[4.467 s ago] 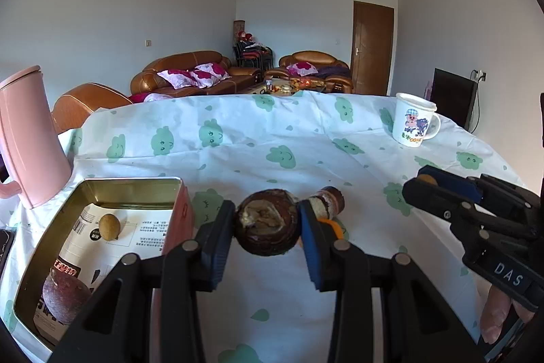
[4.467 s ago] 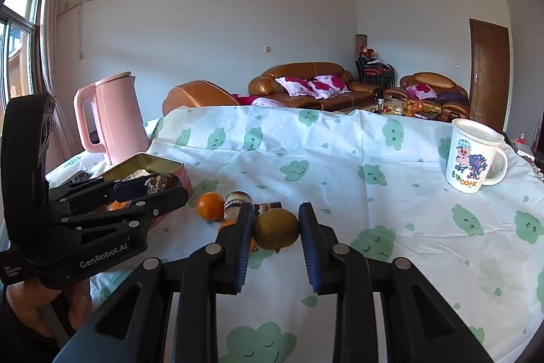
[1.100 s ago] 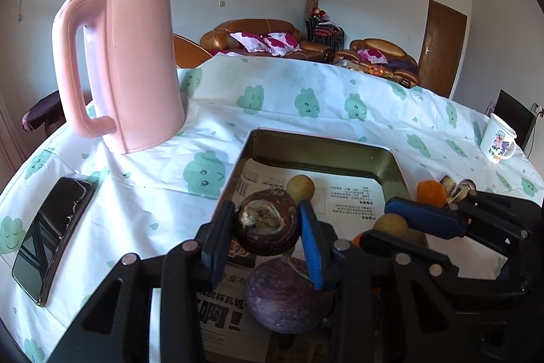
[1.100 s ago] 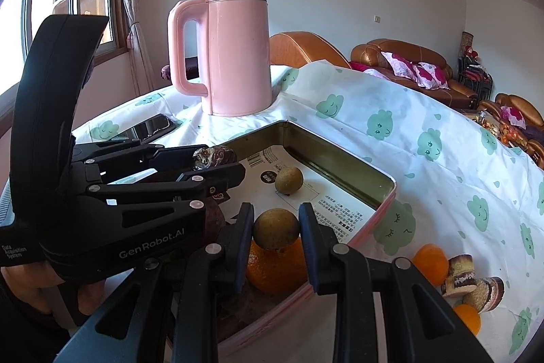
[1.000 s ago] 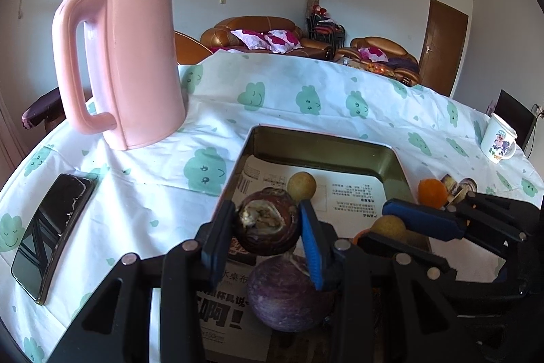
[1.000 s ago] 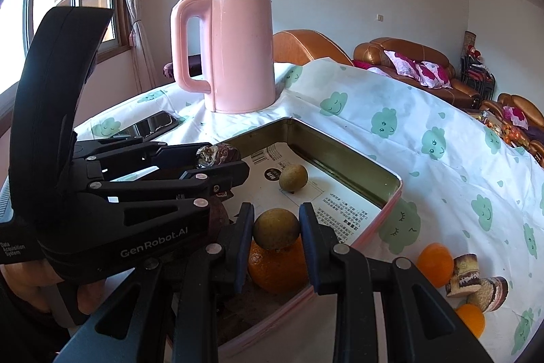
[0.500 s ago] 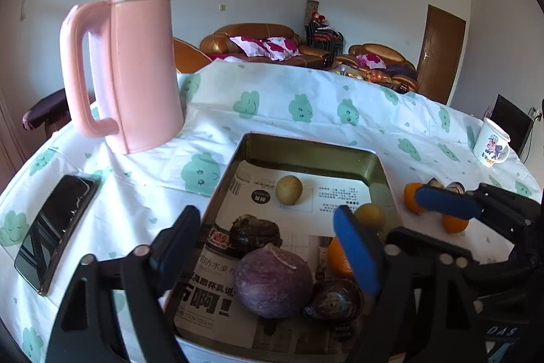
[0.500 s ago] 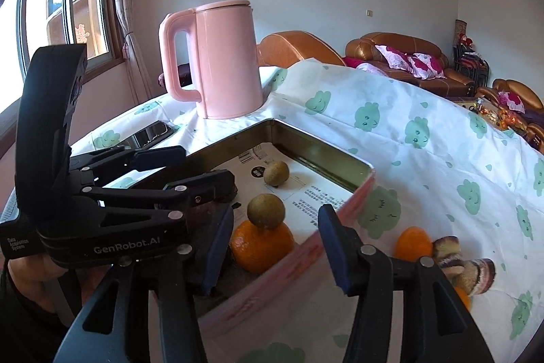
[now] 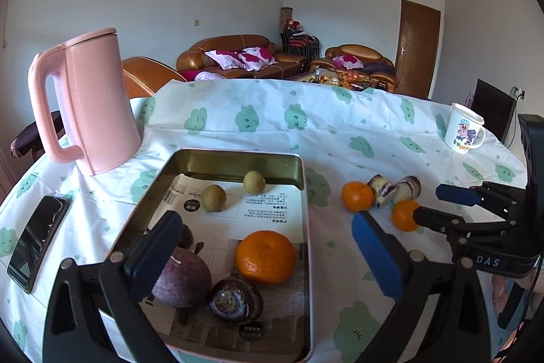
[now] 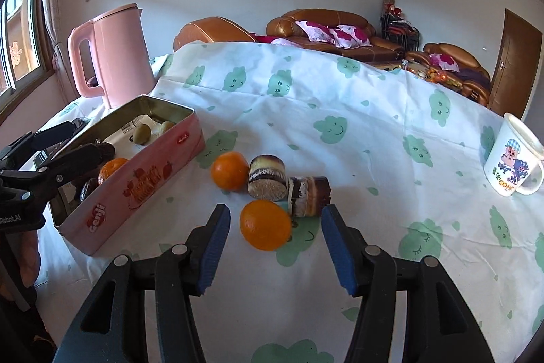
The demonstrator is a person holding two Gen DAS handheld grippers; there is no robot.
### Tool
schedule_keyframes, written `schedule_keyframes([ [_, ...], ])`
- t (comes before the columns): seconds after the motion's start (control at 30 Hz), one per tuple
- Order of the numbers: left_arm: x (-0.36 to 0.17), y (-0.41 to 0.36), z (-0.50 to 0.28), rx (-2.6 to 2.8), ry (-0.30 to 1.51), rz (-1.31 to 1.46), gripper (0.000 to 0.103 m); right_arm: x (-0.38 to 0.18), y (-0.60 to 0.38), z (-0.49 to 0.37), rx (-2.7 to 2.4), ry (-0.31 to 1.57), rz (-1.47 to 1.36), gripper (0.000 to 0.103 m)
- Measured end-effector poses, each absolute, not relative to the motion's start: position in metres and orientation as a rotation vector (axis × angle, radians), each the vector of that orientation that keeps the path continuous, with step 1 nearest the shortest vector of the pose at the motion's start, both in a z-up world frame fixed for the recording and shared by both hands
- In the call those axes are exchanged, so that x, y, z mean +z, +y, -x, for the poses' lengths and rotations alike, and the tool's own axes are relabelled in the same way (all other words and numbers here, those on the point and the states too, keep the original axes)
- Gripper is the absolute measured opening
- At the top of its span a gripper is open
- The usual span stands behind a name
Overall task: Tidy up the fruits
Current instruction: 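Grasp the orange on the cloth with the right gripper, then grasp a chocolate-layered cake roll with the left gripper while the right holds the orange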
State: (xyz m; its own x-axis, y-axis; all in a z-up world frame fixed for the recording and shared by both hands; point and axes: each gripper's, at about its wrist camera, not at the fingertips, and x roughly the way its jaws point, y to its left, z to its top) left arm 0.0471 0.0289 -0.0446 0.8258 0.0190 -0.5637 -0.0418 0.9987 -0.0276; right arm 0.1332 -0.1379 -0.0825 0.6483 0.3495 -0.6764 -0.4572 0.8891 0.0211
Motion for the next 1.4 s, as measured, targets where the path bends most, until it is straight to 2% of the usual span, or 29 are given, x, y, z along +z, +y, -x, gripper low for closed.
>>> schedule_keyframes([
  [0.3, -0.043, 0.013, -0.051, 0.017, 0.599, 0.006, 0.102, -0.102, -0.133, -0.151, 0.497, 0.837, 0.115, 0.057],
  [0.4, -0.042, 0.003, -0.053, 0.004, 0.598, -0.009, 0.102, -0.101, -0.138, -0.151, 0.520, 0.832, 0.085, 0.039],
  [0.67, -0.041, -0.033, -0.071, -0.048, 0.617, -0.055, 0.102, -0.089, -0.169, -0.136, 0.454, 0.753, 0.065, 0.038],
  [0.9, -0.045, -0.067, -0.100, -0.085, 0.667, -0.091, 0.095, -0.083, -0.215, -0.145, 0.307, 0.702, 0.036, 0.039],
  [1.03, -0.056, -0.073, -0.121, -0.096, 0.732, -0.114, 0.079, -0.081, -0.223, -0.145, 0.314, 0.692, 0.017, 0.039],
  [1.17, -0.065, -0.078, -0.135, -0.121, 0.788, -0.169, 0.073, -0.082, -0.221, -0.146, 0.326, 0.694, 0.015, 0.039],
  [1.4, -0.068, -0.094, -0.150, -0.191, 0.833, -0.251, 0.075, -0.082, -0.227, -0.145, 0.329, 0.691, -0.014, 0.039],
])
